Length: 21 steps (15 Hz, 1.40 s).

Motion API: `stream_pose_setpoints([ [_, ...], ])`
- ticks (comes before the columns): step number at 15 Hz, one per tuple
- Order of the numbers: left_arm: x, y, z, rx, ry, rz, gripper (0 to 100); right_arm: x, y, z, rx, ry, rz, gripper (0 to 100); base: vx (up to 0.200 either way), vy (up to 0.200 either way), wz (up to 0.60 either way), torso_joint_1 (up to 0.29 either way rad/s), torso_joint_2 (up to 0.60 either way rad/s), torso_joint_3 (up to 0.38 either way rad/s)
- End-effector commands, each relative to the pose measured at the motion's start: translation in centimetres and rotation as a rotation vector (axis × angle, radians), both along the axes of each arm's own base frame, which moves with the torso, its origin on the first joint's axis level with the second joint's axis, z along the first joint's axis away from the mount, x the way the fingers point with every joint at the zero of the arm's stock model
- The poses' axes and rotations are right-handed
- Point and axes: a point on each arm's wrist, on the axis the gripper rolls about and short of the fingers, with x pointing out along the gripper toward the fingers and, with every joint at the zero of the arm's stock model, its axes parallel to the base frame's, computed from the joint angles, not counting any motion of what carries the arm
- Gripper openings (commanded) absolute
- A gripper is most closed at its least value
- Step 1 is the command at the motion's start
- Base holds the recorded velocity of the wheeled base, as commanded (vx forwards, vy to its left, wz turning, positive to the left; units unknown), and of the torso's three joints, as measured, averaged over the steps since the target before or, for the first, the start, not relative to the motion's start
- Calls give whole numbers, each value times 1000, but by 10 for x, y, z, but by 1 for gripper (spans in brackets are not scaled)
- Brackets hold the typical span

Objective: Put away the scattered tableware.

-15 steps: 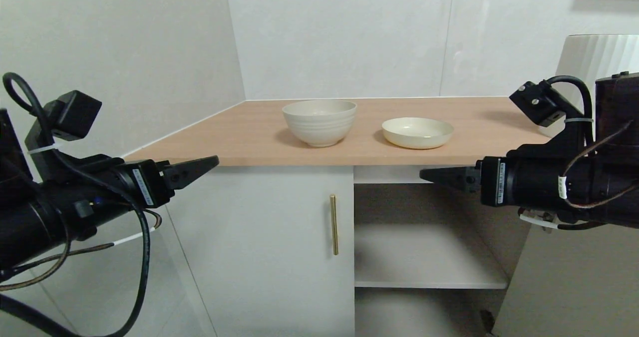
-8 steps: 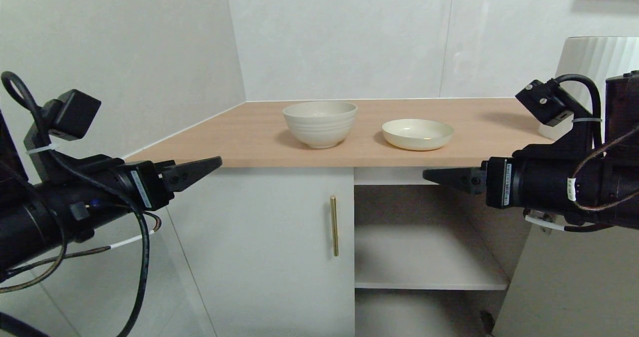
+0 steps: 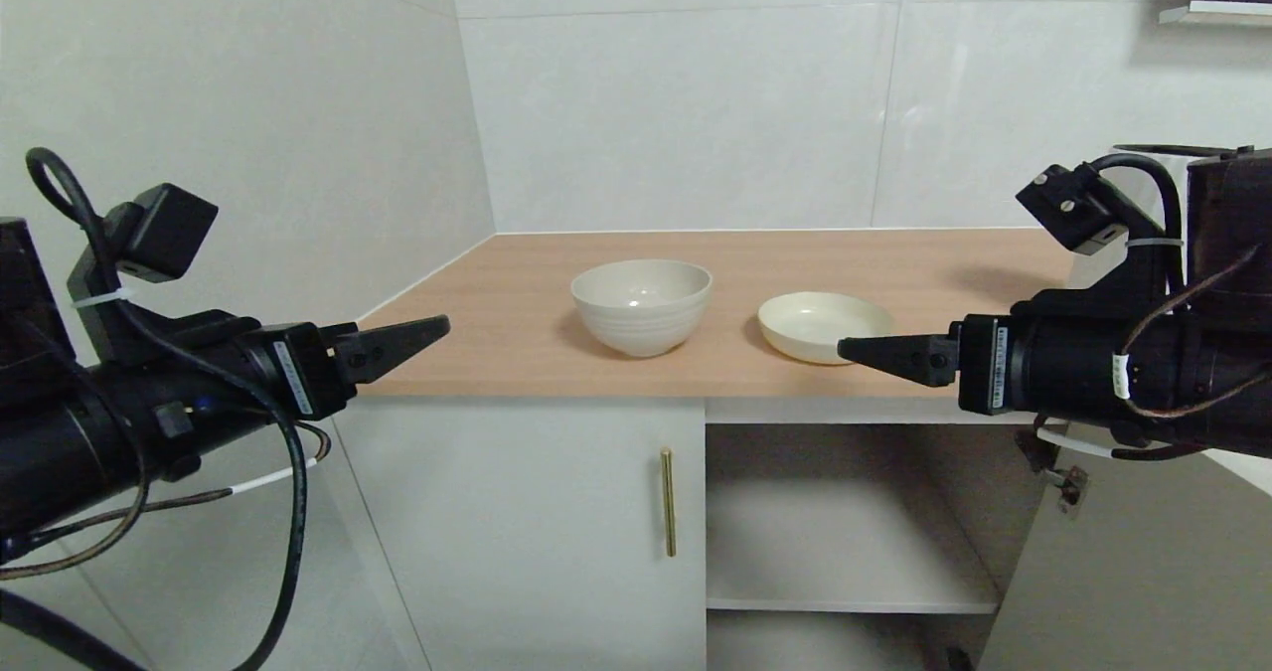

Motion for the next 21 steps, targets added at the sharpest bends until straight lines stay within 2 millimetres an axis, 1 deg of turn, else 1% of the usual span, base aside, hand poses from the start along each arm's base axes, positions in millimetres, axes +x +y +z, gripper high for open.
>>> stream_pose_setpoints([
  [1,3,0,-2,2,11,1,100,3,1,-4,-8,12,-2,100,0,0,0,183,-471,-286],
  [3,6,-1,-4,3,20,1,100,8,2,-8,-15,25,-11,100,0,0,0,181,-464,-285],
  [5,9,-2,-6,5,30,-1,100,10,2,-9,-17,30,-11,100,0,0,0,193,-471,-288],
  [6,10,-2,-4,3,27,0,100,12,2,-10,-20,31,-16,100,0,0,0,207,-471,-286],
  [7,12,-3,-4,5,31,-4,100,18,-1,-12,-22,34,-35,100,0,0,0,154,-364,-203],
  [9,22,-11,0,10,41,-18,100,41,-9,-15,-35,23,-90,100,0,0,0,58,-154,-80],
  [10,23,-11,1,12,43,-18,100,43,-9,-14,-34,22,-93,100,0,0,0,32,-66,-36],
  [11,29,-12,7,22,80,-14,100,57,-8,-11,-36,22,-116,100,0,0,0,0,0,0],
  [13,39,-17,16,34,133,-22,100,74,-4,-8,-66,53,-163,100,0,0,0,0,0,0],
  [15,48,-30,16,54,206,-64,100,90,-5,-9,-122,110,-253,100,0,0,0,0,0,0],
  [16,52,-36,16,59,221,-79,100,92,-4,-10,-130,125,-260,100,0,0,0,0,0,0],
  [17,67,-52,14,74,240,-87,100,96,-3,-14,-137,148,-287,100,0,0,0,0,0,0],
  [18,81,-63,11,84,247,-58,100,98,-2,-16,-147,149,-308,100,0,0,0,0,0,0],
  [19,94,-72,11,72,252,-16,100,100,-2,-19,-158,152,-326,100,0,0,0,0,0,0],
  [20,112,-82,1,50,311,84,100,101,-2,-21,-166,155,-338,100,0,0,0,0,0,0],
  [21,118,-84,-4,42,340,127,100,101,-2,-21,-165,155,-340,100,0,0,0,0,0,0],
])
